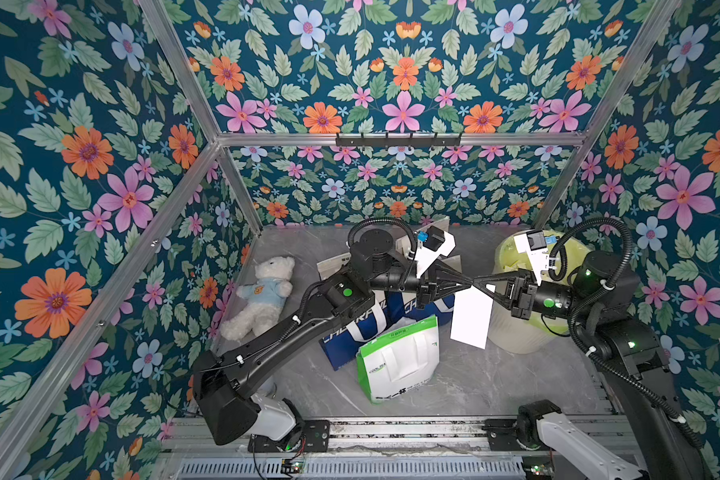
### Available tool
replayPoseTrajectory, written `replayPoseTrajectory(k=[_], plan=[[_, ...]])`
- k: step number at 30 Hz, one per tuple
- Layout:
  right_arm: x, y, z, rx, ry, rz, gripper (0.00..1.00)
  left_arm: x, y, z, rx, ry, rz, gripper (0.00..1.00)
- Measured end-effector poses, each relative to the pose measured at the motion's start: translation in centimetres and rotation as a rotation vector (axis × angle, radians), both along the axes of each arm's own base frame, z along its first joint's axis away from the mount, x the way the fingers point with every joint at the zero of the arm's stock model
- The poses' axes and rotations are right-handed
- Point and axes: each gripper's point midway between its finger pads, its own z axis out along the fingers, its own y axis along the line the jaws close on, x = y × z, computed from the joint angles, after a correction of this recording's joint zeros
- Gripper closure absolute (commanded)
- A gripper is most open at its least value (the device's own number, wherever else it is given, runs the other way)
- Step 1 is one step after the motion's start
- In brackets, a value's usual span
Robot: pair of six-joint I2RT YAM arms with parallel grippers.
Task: Shred takeout receipts and throw away
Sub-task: Shred the takeout receipt.
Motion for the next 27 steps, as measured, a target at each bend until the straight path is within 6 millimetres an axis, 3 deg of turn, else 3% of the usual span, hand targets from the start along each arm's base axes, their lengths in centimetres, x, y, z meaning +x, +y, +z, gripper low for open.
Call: replayPoseTrajectory(k=[4, 13, 16, 22, 27], plan=[[0.0, 0.0, 0.0, 0.000, 0.002, 0.000, 1.00, 0.0, 0.0, 0.0, 0.000, -0.001, 0.000, 1.00], [0.7, 0.0, -0.5, -0.017, 0.038, -0.030, 1.00, 0.1, -0.1, -0.2, 0.001, -0.008, 0.015, 1.00], [1.8, -0.3, -1.6, -0.051, 0.095, -0.089, 1.00, -0.2, 0.1, -0.3, -0.002, -0.037, 0.041, 1.00], [4.6, -1.8, -5.5, -0.138, 0.245, -0.258, 1.00, -1.5, 1.4, 0.8, -0.067, -0.129, 0.082, 1.00], [6.4, -2.9, -7.0, -0.188, 0.291, -0.361, 1.00, -1.7, 2.7, 1.5, -0.113, -0.168, 0.133, 1.00]])
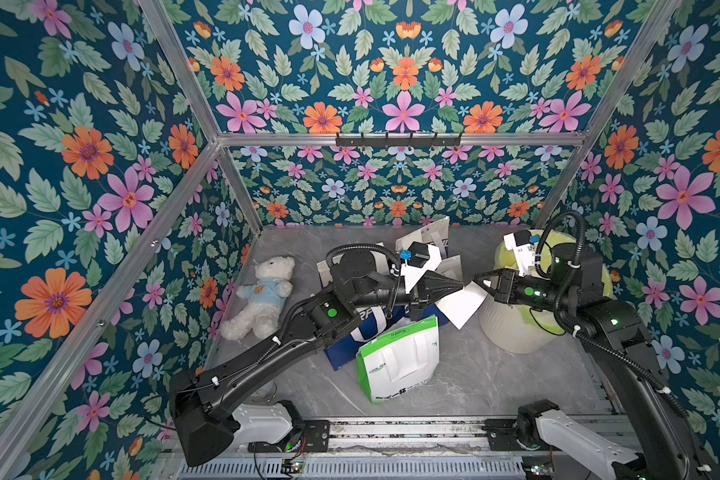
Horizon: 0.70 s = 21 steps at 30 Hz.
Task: Shred takeout receipts and throw away
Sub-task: Shred the takeout receipt, then place the takeout receipt in the trash bin.
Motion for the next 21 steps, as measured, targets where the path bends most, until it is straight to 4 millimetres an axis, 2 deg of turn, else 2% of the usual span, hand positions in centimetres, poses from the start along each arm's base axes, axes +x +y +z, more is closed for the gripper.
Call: replayPoseTrajectory(k=[5, 12, 18, 21], plan=[[1.2, -1.4, -0.2, -0.050, 0.002, -0.096, 1.00, -0.5, 1.7, 0.6, -0.032, -0.026, 0.042, 1.00], [2.3, -4.9, -0.7, -0.166, 0.000, -0.269, 1.00, -1.2, 4.7, 2.2, -0.082, -0.087, 0.124, 1.00], [1.9, -9.0, -0.7, -0.244, -0.004, -0.421, 1.00, -1.2, 6.3, 3.1, -0.081, -0.135, 0.192, 1.00], [1.1, -9.5, -0.6, -0.262, -0.006, -0.433, 1.00, -0.8, 6.3, 3.3, -0.071, -0.150, 0.216, 1.00]])
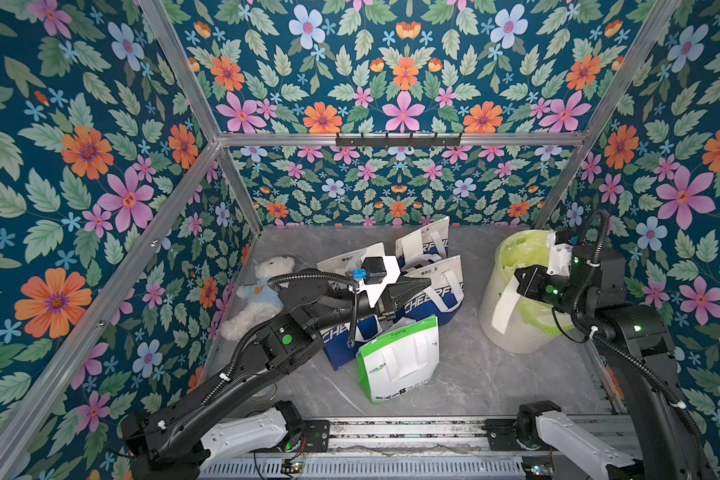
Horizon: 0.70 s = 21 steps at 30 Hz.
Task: Shred takeout receipts and throw away
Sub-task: Place the takeout receipt in the trash bin.
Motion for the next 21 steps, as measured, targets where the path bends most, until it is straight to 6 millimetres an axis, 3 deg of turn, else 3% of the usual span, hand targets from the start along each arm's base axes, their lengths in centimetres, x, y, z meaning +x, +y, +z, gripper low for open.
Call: replayPoseTrajectory(k=[4, 8, 14, 21], plan=[[-1.1, 0.0, 0.5, -0.007, -0.025, 0.016, 1.00, 1.2, -1.0, 0.2, 0.015, -0.009, 0.028, 1.00], [-3.9, 0.9, 0.8, 0.026, -0.073, 0.091, 1.00, 3.4, -3.8, 0.3, 0.033, 0.006, 0.034, 1.00], [-9.2, 2.2, 1.5, 0.092, -0.204, 0.206, 1.00, 7.3, -10.5, 0.5, 0.005, 0.046, -0.016, 1.00], [-12.5, 3.4, 0.6, 0.140, -0.260, 0.307, 1.00, 11.7, -19.0, 0.9, -0.099, 0.112, -0.137, 1.00]])
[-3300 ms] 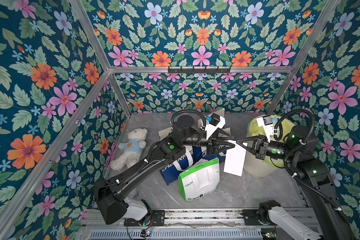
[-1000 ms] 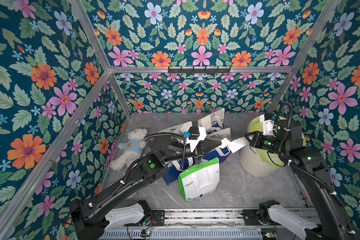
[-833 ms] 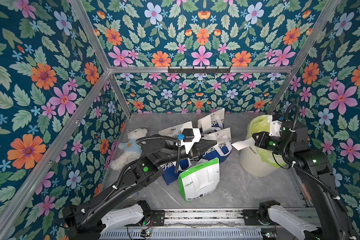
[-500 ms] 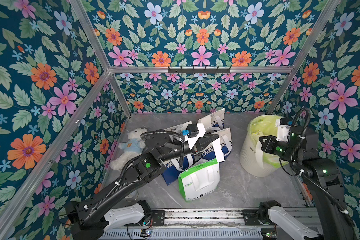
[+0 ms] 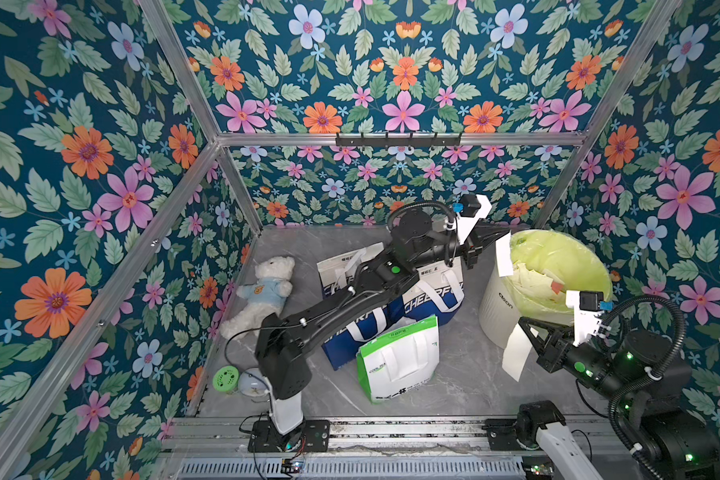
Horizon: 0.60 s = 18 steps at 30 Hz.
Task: Shred takeout receipts and throw away
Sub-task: Place the takeout receipt in the trash bin.
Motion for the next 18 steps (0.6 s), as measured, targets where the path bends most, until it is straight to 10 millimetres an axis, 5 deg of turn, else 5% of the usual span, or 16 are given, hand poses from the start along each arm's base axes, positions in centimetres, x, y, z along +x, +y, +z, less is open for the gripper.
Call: replayPoseTrajectory(k=[5, 7, 11, 13, 18], plan=[[-1.0, 0.3, -0.4, 0.022, -0.014, 0.027, 1.00, 2.1, -4.9, -0.8, -0.079, 0.098, -0.109, 1.00], [-1.2, 0.4, -0.3, 0.025, -0.018, 0.031, 1.00, 2.4, -6.5, -2.4, -0.068, 0.145, -0.139, 0.83], [-1.4, 0.4, 0.4, 0.024, -0.033, 0.037, 1.00, 2.0, -8.6, -6.2, 0.020, 0.205, -0.154, 0.25], [-1.4, 0.4, 0.5, 0.018, -0.035, 0.038, 1.00, 1.7, -9.0, -7.7, 0.068, 0.212, -0.139, 0.04], [-0.7, 0.5, 0.1, 0.010, -0.011, 0.039, 1.00, 1.9, -8.6, -9.1, 0.142, 0.187, -0.075, 0.01]])
